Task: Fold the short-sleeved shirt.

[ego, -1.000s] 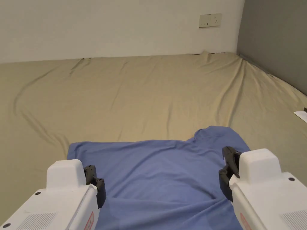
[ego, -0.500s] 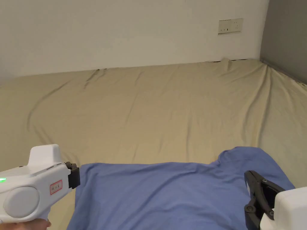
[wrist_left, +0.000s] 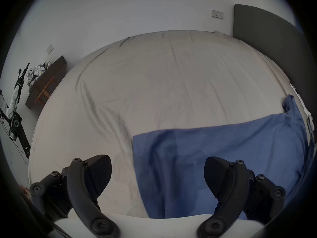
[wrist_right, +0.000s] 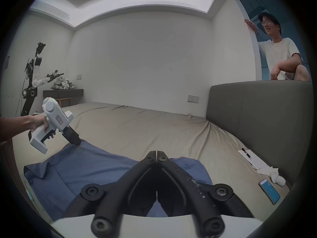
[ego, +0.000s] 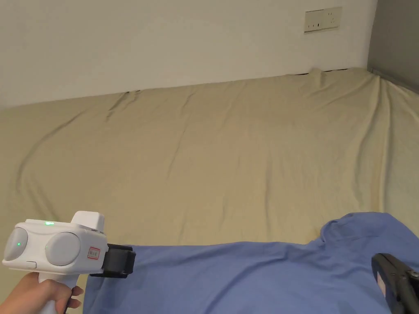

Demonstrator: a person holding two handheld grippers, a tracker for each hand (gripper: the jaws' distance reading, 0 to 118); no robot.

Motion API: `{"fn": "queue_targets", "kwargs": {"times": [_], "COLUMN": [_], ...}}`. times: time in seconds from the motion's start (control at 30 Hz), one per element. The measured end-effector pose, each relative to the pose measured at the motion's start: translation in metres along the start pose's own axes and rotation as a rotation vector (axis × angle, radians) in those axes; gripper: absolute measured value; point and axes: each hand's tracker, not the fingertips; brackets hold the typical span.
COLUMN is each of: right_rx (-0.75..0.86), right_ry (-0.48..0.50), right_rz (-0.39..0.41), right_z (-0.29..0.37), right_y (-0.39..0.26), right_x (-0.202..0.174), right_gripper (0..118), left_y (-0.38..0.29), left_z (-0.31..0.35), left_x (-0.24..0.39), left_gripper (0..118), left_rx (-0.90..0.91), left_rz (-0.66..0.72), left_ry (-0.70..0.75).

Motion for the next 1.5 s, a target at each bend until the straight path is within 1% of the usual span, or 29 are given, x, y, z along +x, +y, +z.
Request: {"fn": "queue_targets", "kwargs": {"times": [0.1,0.13,0.17,0.2,0.27,0.3,0.37,0.43,0.47,0.53,0.57,0.6,0.63,0.67,0.73,0.77,0.8,0.83,0.9,0.93,1.03,1.07,1.13,1.2,1.23,1.33,1.43,1.47,1.5], "right_rx": [-0.014,-0.017,-0.02,-0.022,-0.025,-0.028,-0.037,-0.047,-0.054,-0.078,-0.103,-0.14,-0.181,-0.216,-0.319,-0.36,-0.373,-0.412,-0.52,-0.584,-0.708,-0.712,-0.802,-0.868,-0.864,-0.906,-0.929,-0.921,-0.922], "right_ry": [0.01,0.01,0.009,0.007,0.011,0.01,0.011,0.01,0.015,0.023,0.033,0.061,0.078,0.112,0.138,0.141,0.082,0.103,0.056,0.073,0.032,0.024,0.045,0.027,0.011,-0.018,-0.012,-0.013,-0.022], "right_rz": [-0.028,-0.035,-0.043,-0.049,-0.062,-0.075,-0.096,-0.12,-0.134,-0.159,-0.167,-0.179,-0.2,-0.234,-0.281,-0.282,-0.263,-0.241,-0.183,-0.167,-0.13,-0.142,-0.171,-0.209,-0.215,-0.177,-0.184,-0.179,-0.167], "right_z": [-0.007,-0.007,-0.008,-0.008,-0.007,-0.008,-0.007,-0.005,-0.006,-0.008,-0.012,-0.017,-0.023,-0.029,-0.054,-0.067,-0.077,-0.095,-0.128,-0.148,-0.194,-0.205,-0.23,-0.245,-0.251,-0.265,-0.271,-0.271,-0.271], "right_y": [-0.002,-0.003,-0.003,-0.003,-0.005,-0.005,-0.006,-0.007,-0.007,-0.008,-0.007,-0.006,-0.005,-0.004,-0.002,-0.002,0.001,0.005,0.007,0.006,-0.002,-0.007,-0.019,-0.035,-0.042,-0.056,-0.068,-0.066,-0.063], "right_x": [0.006,0.007,0.009,0.01,0.015,0.016,0.021,0.026,0.029,0.036,0.041,0.048,0.056,0.064,0.085,0.094,0.106,0.116,0.135,0.146,0.165,0.166,0.175,0.178,0.179,0.176,0.175,0.172,0.17], "right_gripper": [2,2,2,2,2,2,2,2,2,2,5,18,18,25,92,118,118,117,117,117,114,113,112,111,110,109,113,112,106], "left_y": [0.002,0.003,0.003,0.002,0.003,0.004,0.003,-0.001,-0.003,-0.005,-0.005,-0.005,-0.006,-0.006,-0.007,-0.007,-0.007,-0.007,-0.005,-0.004,-0.005,-0.005,-0.007,-0.006,-0.007,-0.007,-0.006,-0.005,-0.005], "left_z": [-0.018,-0.023,-0.025,-0.026,-0.022,-0.018,-0.008,0.003,0.008,0.014,0.013,0.014,0.014,0.015,0.012,0.012,0.011,0.009,0.005,0.003,-0.001,-0.002,-0.006,-0.01,-0.009,-0.009,-0.011,-0.012,-0.013], "left_x": [0.004,0.006,0.007,0.008,0.01,0.011,0.019,0.03,0.033,0.034,0.032,0.031,0.032,0.033,0.031,0.032,0.032,0.031,0.028,0.027,0.026,0.027,0.031,0.032,0.035,0.038,0.039,0.038,0.038], "left_gripper": [108,100,80,44,9,5,5,5,5,5,5,5,5,5,5,5,5,5,5,5,5,5,5,5,5,5,5,5,5], "left_rx": [-0.022,-0.033,-0.039,-0.034,-0.02,-0.006,0.018,0.065,0.087,0.086,0.094,0.09,0.091,0.096,0.103,0.099,0.098,0.101,0.079,0.072,0.084,0.082,0.075,0.059,0.058,0.064,0.058,0.05,0.044], "left_rz": [0.008,0.014,0.018,0.046,0.123,0.14,0.11,-0.03,-0.042,-0.005,0.025,0.037,0.043,0.04,0.012,0.004,-0.003,-0.002,0.034,0.052,0.052,0.042,0.021,0.018,0.015,-0.011,-0.008,-0.002,0.003], "left_ry": [-0.001,-0.002,-0.012,-0.054,-0.146,-0.126,-0.106,-0.031,-0.021,-0.044,-0.05,-0.047,-0.039,-0.034,-0.041,-0.033,-0.031,-0.039,-0.06,-0.066,-0.082,-0.08,-0.076,-0.072,-0.077,-0.083,-0.077,-0.081,-0.083]}}
